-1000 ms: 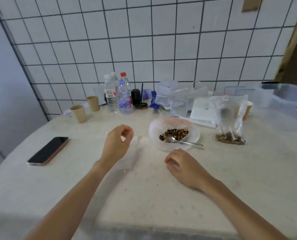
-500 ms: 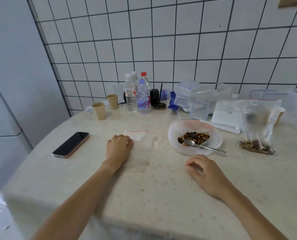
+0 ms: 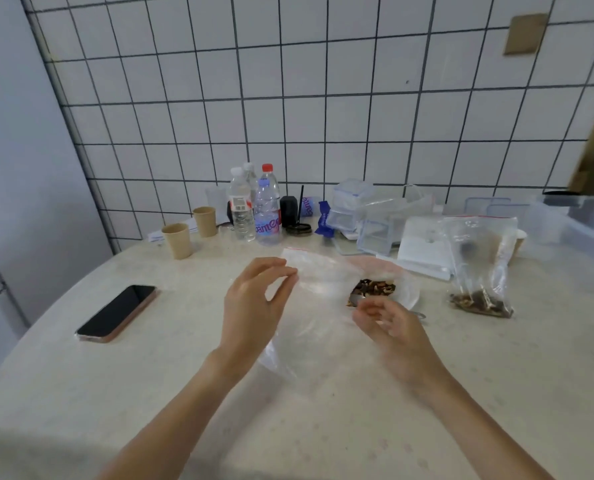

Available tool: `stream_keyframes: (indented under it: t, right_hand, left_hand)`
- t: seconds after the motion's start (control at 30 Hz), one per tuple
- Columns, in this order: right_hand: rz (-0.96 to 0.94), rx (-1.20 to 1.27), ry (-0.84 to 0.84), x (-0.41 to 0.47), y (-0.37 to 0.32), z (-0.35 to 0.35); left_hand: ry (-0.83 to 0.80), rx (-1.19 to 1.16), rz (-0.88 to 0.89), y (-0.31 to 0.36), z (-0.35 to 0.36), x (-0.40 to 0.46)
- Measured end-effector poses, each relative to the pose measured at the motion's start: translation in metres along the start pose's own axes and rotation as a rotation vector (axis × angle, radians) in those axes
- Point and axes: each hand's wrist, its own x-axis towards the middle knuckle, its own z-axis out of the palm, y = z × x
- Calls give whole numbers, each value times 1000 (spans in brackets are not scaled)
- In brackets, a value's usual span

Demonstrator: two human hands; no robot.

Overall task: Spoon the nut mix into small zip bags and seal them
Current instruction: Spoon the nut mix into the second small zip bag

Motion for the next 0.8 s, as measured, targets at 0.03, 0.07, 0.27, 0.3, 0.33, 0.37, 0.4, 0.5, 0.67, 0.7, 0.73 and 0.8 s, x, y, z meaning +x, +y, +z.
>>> stream_keyframes:
  t: [0.03, 0.07, 0.27, 0.3, 0.33, 0.37, 0.4, 0.5, 0.67, 0.7, 0.73, 0.8]
  right_hand:
    - [42, 110, 43, 2, -13, 0]
    - [76, 188, 62, 5, -25, -2]
    - [185, 217, 67, 8, -55, -13]
    - [198, 204, 106, 7, -54, -15]
    - [201, 212, 139, 7, -52, -17]
    - [191, 224, 163, 6, -51, -19]
    - [170, 224, 176, 5, -49, -22]
    - [61, 225, 163, 1, -48, -28]
    - [-159, 72, 117, -2, -55, -29]
    - [-180, 41, 114, -3, -57, -29]
    - [-195, 10, 114, -4, -58, -28]
    - [-191, -43, 131, -5, -59, -27]
  left_hand:
    - [-3, -15, 40, 9, 4, -2]
    - [-6, -25, 82, 18, 9, -3]
    - [-15, -57, 232, 51, 35, -10]
    - [-20, -88, 234, 54, 38, -10]
    - [-36, -139, 220, 58, 40, -11]
    - [-64, -204, 176, 62, 42, -11]
    - [-98, -276, 97, 67, 43, -12]
    - [-207, -412, -221, 81, 44, -9]
    - [-253, -581, -541, 93, 47, 0]
    - [-219, -577, -554, 94, 48, 1]
    - [-187, -575, -562, 94, 47, 3]
    - [-152, -587, -559, 92, 47, 4]
